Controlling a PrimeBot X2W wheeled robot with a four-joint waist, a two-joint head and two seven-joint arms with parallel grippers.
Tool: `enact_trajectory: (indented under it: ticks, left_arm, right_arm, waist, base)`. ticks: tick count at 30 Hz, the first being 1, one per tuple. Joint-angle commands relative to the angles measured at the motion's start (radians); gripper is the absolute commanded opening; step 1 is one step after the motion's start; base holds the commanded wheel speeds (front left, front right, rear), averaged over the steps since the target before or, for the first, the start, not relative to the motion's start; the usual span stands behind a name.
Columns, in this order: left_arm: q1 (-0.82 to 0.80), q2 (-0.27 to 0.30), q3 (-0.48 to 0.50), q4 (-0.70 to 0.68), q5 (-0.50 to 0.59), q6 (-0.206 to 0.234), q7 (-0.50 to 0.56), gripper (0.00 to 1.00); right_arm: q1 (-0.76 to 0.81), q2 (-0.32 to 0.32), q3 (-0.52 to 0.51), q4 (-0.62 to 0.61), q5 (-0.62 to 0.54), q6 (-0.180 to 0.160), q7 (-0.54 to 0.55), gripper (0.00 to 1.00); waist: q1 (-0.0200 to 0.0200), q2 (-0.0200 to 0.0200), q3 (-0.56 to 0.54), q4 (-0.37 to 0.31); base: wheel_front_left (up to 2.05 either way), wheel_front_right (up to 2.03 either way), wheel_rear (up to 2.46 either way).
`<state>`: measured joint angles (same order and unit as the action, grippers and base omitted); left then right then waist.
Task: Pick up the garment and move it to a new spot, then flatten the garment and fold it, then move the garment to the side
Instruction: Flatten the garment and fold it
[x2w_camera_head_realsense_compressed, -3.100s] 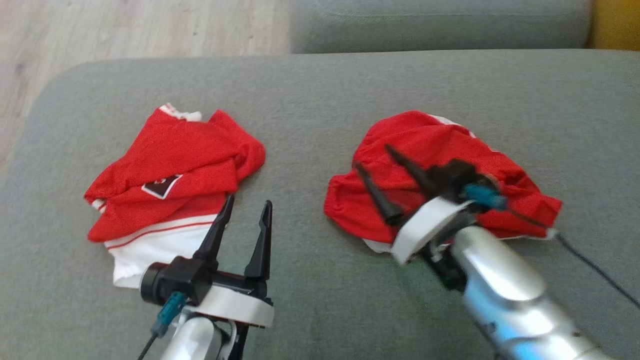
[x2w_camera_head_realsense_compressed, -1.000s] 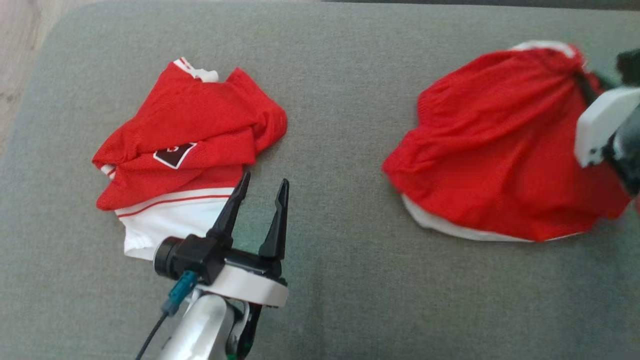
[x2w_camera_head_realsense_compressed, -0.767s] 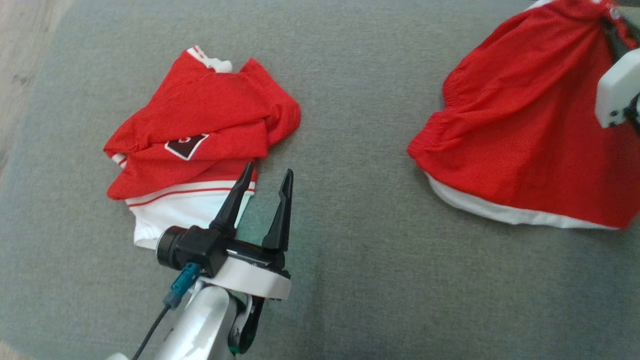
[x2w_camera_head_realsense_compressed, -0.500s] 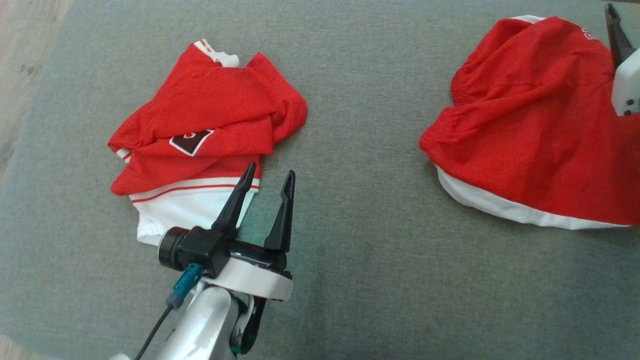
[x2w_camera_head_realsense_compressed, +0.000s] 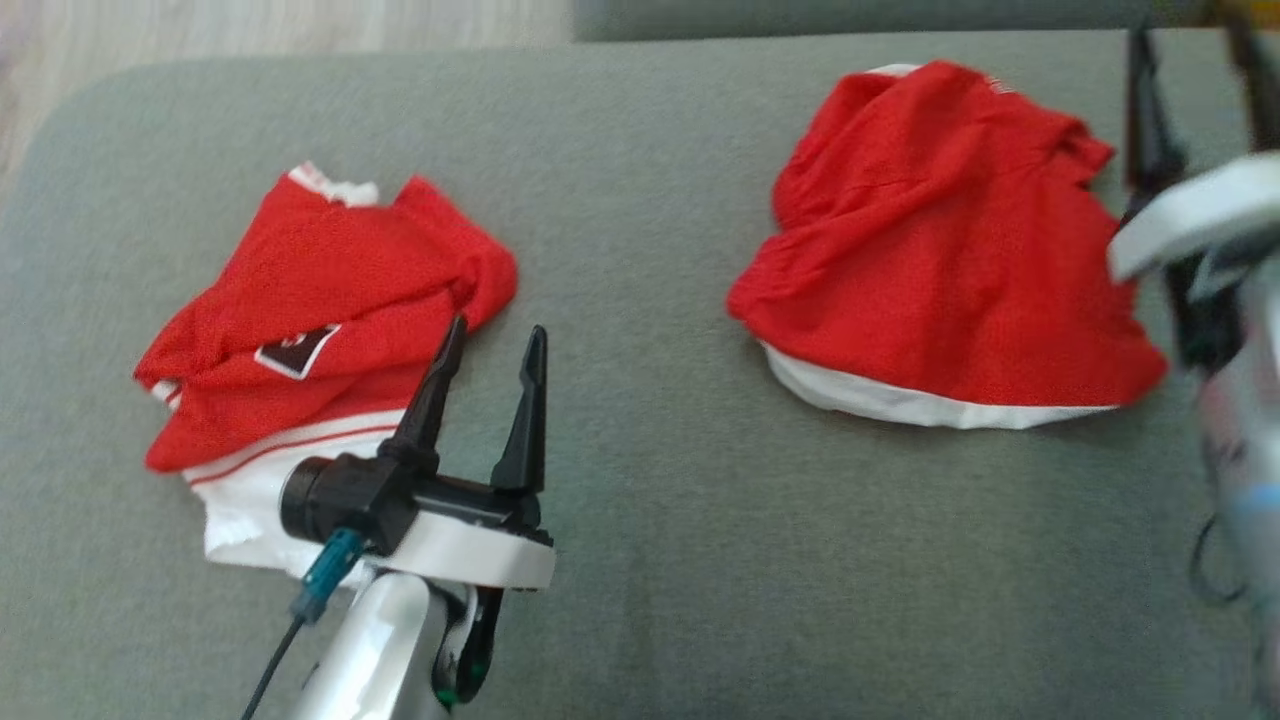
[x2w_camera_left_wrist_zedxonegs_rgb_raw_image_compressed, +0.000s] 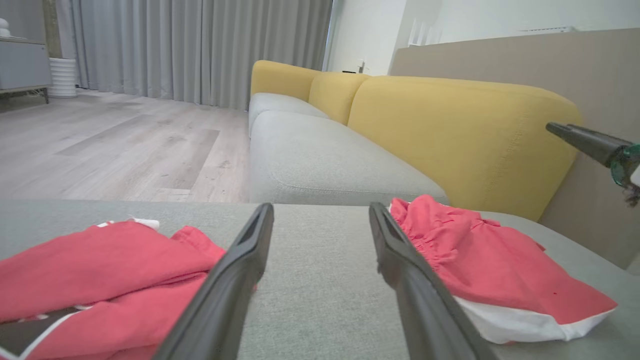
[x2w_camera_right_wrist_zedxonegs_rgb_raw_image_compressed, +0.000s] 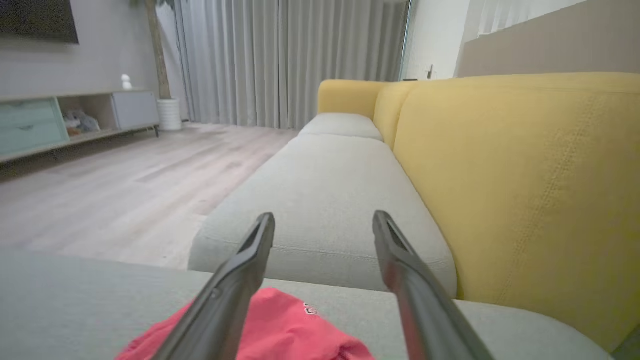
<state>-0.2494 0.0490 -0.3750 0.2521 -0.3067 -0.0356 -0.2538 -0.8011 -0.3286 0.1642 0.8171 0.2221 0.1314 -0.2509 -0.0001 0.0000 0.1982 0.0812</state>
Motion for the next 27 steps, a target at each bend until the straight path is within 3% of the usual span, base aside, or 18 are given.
enact_trajectory:
  ticks: [1, 7, 13, 21, 27]
  left_arm:
    - [0.003, 0.001, 0.047, -0.035, 0.004, -0.002, -0.008, 1.0]
    - [0.038, 0.001, 0.061, -0.038, -0.015, -0.007, -0.008, 1.0]
    - [0.054, 0.001, 0.062, -0.03, -0.037, -0.011, -0.008, 1.0]
    - [0.026, 0.006, 0.043, 0.016, -0.014, -0.033, -0.007, 1.0]
    - [-0.056, 0.026, -0.037, 0.098, 0.006, -0.071, 0.064, 1.0]
  right_arm:
    - [0.053, 0.023, -0.011, -0.076, 0.011, -0.001, -0.01, 1.0]
    - [0.357, 0.153, -0.13, -0.339, -0.016, -0.001, -0.011, 1.0]
    - [0.595, 0.253, -0.182, -0.491, -0.064, -0.001, 0.0, 1.0]
    - [0.641, 0.276, -0.191, -0.592, -0.072, -0.001, 0.034, 1.0]
    - [0.628, 0.278, -0.192, -0.627, -0.069, -0.001, 0.047, 1.0]
  waist:
    - [0.0001, 0.0, -0.045, -0.047]
    - [0.0001, 0.0, -0.095, -0.102]
    - [0.0001, 0.0, -0.105, -0.137]
    - [0.0001, 0.0, -0.071, -0.178]
    - [0.0001, 0.0, -0.02, -0.219]
  base:
    - [0.0, 0.0, 0.0]
    - [0.0, 0.0, 0.0]
    - [0.0, 0.0, 0.0]
    - [0.0, 0.0, 0.0]
    - [0.0, 0.0, 0.0]
